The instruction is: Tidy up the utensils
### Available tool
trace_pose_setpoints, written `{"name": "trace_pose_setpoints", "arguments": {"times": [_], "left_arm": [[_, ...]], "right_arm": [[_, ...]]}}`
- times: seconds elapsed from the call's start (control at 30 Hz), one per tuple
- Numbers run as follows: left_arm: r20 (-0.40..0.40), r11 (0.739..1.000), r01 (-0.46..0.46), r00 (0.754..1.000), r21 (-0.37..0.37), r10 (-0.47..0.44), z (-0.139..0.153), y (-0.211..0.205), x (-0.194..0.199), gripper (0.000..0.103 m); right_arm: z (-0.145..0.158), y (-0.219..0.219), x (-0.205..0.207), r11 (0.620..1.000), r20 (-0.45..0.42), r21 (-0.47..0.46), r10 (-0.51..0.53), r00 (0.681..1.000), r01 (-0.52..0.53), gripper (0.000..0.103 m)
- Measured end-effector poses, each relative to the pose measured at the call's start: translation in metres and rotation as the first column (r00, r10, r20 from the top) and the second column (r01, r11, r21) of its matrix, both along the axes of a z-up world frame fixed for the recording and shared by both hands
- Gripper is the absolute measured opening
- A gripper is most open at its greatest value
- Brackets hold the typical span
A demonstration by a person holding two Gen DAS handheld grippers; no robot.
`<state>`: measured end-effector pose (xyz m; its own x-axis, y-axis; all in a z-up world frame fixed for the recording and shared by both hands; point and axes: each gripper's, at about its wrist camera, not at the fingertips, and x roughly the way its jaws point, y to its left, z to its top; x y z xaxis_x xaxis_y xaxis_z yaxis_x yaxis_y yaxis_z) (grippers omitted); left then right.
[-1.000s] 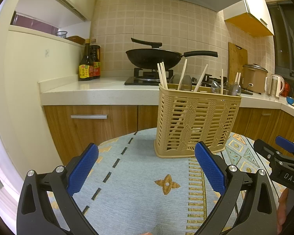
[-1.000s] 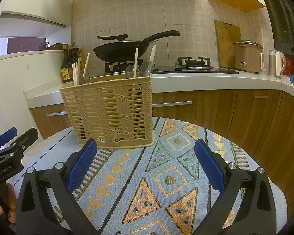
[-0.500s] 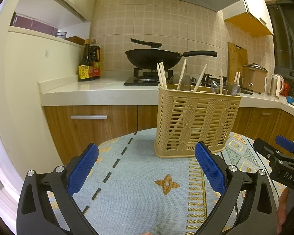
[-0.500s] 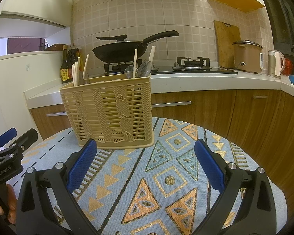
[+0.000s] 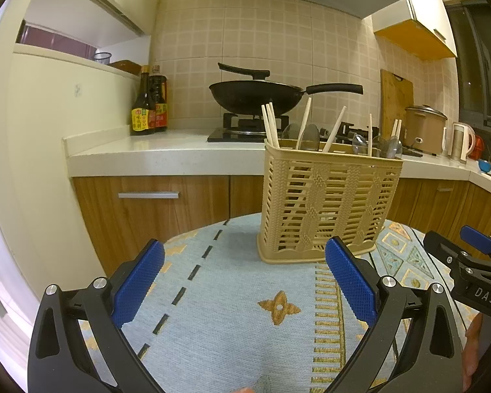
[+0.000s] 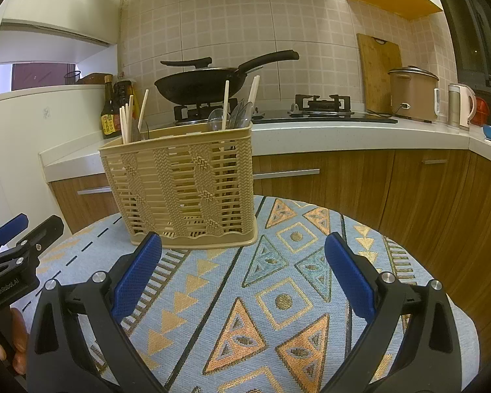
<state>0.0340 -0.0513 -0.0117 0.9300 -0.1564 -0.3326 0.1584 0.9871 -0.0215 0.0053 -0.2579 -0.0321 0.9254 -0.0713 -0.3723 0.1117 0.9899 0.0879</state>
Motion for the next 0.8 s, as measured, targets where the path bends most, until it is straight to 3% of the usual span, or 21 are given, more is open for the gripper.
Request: {"name": "trace_pose_setpoints", "arguments": {"times": [0.8], "left_arm": [[0.022,1.000,0.010,1.000,0.010,-0.010,0.0024,-0.0019,-0.0054,0.096]], "right_arm": [[-0.0020,0.0006,0.0030,1.000,-0.007,0.002,0.002,1.000,-0.002,0.095]]}}
